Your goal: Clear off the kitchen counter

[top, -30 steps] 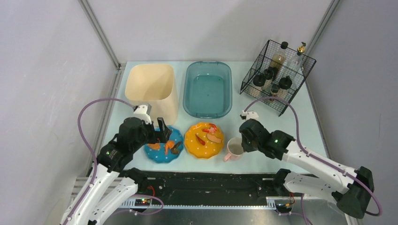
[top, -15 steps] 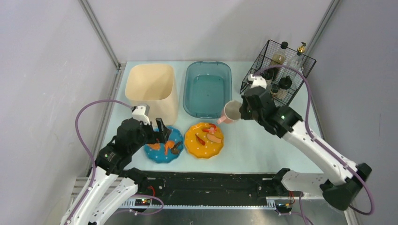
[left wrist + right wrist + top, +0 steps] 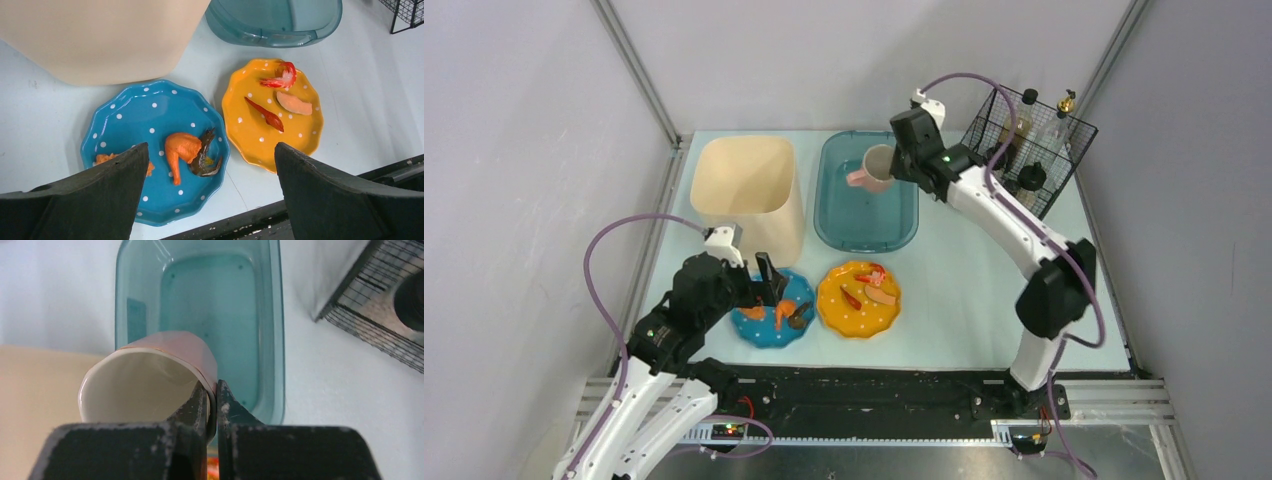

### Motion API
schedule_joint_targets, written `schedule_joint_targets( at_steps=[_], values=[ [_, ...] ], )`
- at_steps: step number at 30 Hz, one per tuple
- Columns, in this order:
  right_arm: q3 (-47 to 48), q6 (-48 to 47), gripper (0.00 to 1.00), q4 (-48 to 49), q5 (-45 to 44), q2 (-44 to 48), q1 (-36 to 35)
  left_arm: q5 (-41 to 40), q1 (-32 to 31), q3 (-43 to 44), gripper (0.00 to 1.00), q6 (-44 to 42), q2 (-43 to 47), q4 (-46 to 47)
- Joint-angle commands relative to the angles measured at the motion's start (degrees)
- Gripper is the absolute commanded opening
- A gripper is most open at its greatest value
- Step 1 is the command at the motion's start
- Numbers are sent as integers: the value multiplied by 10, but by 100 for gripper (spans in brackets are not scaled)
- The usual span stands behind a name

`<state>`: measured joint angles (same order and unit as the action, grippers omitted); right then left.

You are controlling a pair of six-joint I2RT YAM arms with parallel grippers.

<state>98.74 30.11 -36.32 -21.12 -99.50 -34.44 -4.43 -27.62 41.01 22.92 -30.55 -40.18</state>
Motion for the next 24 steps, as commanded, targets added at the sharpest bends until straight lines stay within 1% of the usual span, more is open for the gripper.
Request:
schedule_joint_targets(
  at_steps=[1, 3, 6, 7, 12, 17, 24],
  values=[
    [134, 58, 0, 37, -36, -81, 2, -17, -3, -2, 100, -3, 10, 17],
    [206, 76, 0, 18, -44, -129, 4, -22, -3, -2, 100, -3, 12, 17],
    [277, 101, 0, -10, -56, -204, 9, -24, -3, -3, 100, -2, 14, 16],
    [307, 114, 0, -22, -58, -214, 11, -26, -3, -4, 100, -1, 14, 16],
    [382, 159, 0, -50, -65, -285, 24, -28, -3, -3, 100, 0, 14, 16],
    [393, 183, 0, -47, -51, -323, 41, -28, -2, -3, 100, 0, 12, 16],
    [385, 201, 0, -43, -29, -352, 67, -29, -2, -4, 100, 0, 10, 17]
  ],
)
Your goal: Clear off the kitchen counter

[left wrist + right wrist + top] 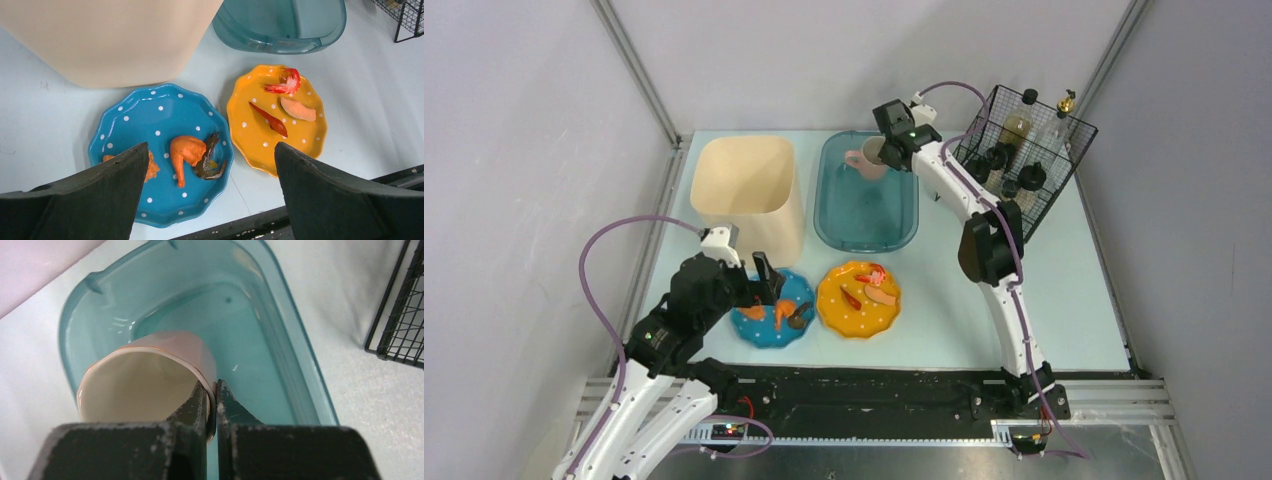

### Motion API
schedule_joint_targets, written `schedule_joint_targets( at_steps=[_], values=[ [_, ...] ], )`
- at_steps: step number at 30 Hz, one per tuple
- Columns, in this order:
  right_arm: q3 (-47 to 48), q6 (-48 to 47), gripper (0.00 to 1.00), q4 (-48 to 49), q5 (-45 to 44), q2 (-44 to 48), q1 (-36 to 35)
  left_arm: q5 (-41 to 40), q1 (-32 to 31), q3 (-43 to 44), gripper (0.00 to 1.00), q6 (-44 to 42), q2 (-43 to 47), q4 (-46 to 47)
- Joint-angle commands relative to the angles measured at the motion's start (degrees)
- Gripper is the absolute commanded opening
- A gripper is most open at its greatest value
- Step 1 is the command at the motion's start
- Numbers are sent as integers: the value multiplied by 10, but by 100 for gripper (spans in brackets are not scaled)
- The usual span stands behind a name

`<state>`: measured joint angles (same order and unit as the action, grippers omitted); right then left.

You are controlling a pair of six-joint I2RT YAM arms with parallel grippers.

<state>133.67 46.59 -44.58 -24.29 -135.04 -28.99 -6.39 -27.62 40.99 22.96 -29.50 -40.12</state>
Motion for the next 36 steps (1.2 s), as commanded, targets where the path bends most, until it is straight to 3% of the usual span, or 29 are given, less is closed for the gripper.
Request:
schedule_joint_targets(
  at_steps=[1, 30, 36],
  values=[
    [35, 33, 0, 41, 2, 1, 17, -9, -2, -3, 100, 0, -2, 16],
    [54, 0, 0, 48, -18, -47, 56, -7, -2, -4, 100, 2, -7, 16],
    [62, 6, 18, 51, -21, -56, 57, -3, -3, -4, 100, 2, -9, 15]
  ],
)
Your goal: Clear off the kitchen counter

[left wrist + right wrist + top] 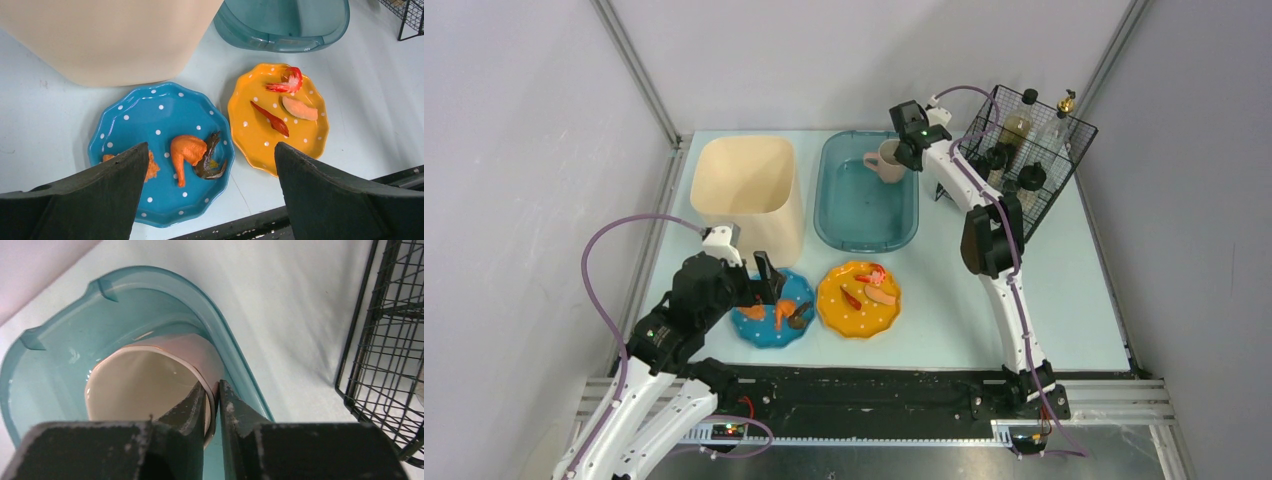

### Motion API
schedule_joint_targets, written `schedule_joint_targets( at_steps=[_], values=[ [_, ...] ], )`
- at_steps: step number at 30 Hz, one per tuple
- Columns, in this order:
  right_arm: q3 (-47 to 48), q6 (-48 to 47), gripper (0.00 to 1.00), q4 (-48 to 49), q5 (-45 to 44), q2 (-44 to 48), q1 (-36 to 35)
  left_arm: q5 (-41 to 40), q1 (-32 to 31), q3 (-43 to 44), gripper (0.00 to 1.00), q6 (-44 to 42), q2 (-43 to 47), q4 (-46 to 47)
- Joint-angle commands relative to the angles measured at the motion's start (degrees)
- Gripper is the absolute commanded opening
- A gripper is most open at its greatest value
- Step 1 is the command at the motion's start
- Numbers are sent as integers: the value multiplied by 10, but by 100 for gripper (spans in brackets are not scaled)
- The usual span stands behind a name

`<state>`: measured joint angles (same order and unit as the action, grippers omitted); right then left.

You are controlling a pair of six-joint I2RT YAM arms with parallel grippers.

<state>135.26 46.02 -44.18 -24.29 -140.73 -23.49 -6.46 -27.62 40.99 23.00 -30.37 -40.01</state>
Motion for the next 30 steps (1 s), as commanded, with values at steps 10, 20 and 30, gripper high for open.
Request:
schedule_joint_targets(
  at_steps=[10, 20, 30],
  values=[
    [46, 31, 28, 63, -26, 2, 0, 0, -2, -4, 100, 1, 0, 15],
    [-2, 16, 53, 93, -10, 41, -6, 1, -2, -4, 100, 1, -2, 15],
    [-229, -48, 58, 193, 24, 201, -14, -2, -2, -4, 100, 1, 2, 14]
  ],
)
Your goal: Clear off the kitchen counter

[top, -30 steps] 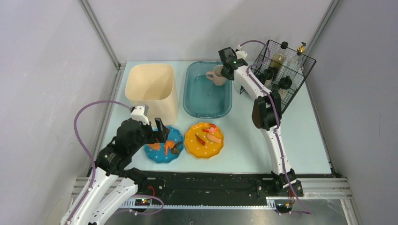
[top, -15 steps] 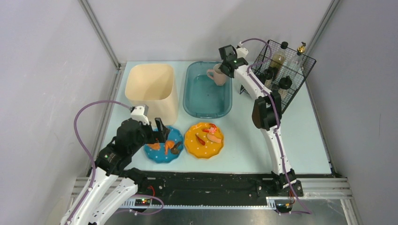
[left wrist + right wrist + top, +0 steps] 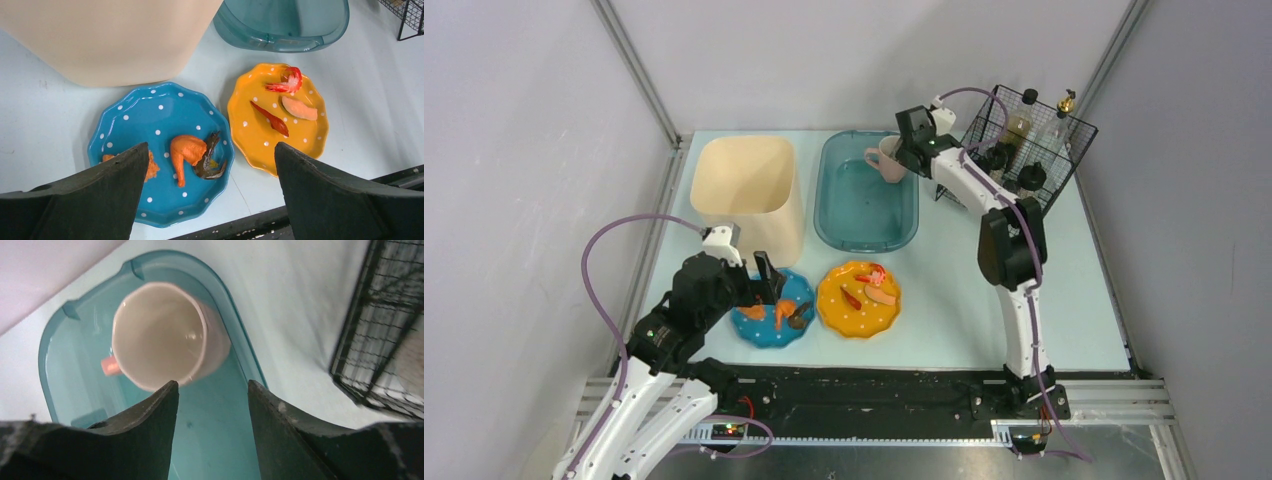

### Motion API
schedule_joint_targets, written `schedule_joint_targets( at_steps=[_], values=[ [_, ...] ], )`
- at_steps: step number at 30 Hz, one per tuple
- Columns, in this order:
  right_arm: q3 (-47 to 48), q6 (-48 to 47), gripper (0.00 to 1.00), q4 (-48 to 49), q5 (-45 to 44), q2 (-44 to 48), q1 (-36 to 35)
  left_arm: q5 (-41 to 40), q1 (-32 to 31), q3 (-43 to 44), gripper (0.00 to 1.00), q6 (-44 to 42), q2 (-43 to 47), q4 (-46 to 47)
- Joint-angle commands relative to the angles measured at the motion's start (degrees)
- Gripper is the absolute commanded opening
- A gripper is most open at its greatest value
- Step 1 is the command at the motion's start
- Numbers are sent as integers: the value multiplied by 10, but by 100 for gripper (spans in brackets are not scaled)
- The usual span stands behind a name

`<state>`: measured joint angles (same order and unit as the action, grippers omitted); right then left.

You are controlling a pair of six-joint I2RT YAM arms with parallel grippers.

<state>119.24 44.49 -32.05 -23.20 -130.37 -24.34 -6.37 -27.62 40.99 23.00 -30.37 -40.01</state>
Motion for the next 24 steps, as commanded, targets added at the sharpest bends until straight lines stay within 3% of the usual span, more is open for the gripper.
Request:
schedule_joint_targets(
  at_steps=[1, 8, 16, 24],
  values=[
    [-99, -43, 58, 87, 14, 108, -6, -4, -2, -4, 100, 1, 3, 15],
    [-150, -117, 59, 118, 67, 136, -17, -6, -3, -4, 100, 1, 4, 15],
    [-48, -201, 59, 89, 92, 61, -29, -7, -3, -4, 100, 1, 2, 15],
    [-34, -227, 59, 82, 82, 22, -25, -5, -3, -5, 100, 1, -3, 14]
  ],
)
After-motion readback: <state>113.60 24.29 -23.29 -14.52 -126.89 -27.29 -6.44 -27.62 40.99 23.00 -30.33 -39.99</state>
